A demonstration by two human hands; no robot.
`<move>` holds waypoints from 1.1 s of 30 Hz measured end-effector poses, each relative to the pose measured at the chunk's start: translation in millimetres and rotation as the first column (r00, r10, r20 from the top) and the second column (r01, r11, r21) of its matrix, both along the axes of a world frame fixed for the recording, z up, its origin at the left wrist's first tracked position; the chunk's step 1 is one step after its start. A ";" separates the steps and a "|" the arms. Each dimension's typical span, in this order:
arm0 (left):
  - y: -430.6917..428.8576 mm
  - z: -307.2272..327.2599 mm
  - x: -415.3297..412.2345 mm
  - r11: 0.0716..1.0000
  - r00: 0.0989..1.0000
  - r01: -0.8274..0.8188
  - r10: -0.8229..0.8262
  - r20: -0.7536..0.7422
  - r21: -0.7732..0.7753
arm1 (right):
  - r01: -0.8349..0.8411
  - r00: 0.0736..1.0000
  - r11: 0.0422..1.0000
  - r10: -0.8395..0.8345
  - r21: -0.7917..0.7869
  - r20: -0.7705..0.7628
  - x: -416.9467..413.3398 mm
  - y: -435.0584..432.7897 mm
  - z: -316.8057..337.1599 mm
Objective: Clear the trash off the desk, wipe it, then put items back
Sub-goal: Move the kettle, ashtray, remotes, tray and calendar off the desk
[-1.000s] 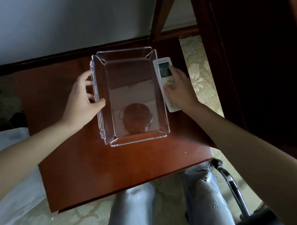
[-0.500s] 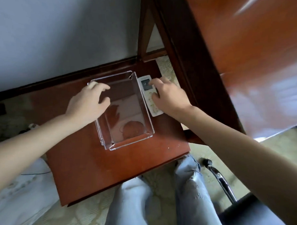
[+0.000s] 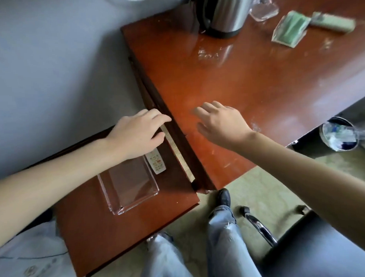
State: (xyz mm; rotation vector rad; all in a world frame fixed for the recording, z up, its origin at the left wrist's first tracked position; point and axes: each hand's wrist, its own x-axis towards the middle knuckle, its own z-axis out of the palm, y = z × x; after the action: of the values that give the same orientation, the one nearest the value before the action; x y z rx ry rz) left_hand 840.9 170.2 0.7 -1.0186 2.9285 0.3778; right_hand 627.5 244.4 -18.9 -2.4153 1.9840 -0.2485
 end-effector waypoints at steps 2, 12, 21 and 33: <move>-3.4 8.6 -35.5 1.000 1.000 0.022 -0.022 0.011 0.003 | -0.007 1.000 1.000 0.007 0.002 -0.020 -35.0 -1.3 6.3; -45.1 14.7 -207.4 0.998 0.999 -0.034 0.033 0.021 0.046 | -0.031 0.999 0.997 0.029 -0.068 -0.025 -215.0 -39.1 5.8; -102.1 8.3 -290.0 0.991 0.993 -0.108 0.112 -0.047 0.075 | 0.080 0.997 0.997 -0.080 0.018 -0.018 -320.2 -80.7 3.2; -196.9 16.8 -332.5 0.693 0.586 -0.720 0.572 -0.574 -0.043 | 0.357 0.931 0.919 -0.364 0.165 0.014 -396.8 -176.7 2.8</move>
State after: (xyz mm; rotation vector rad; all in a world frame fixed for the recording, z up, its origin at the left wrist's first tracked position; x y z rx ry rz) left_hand 508.4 -26.7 17.5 -2.4311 2.9356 0.2799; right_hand 230.8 67.7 -16.1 -1.9201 2.3181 -0.1343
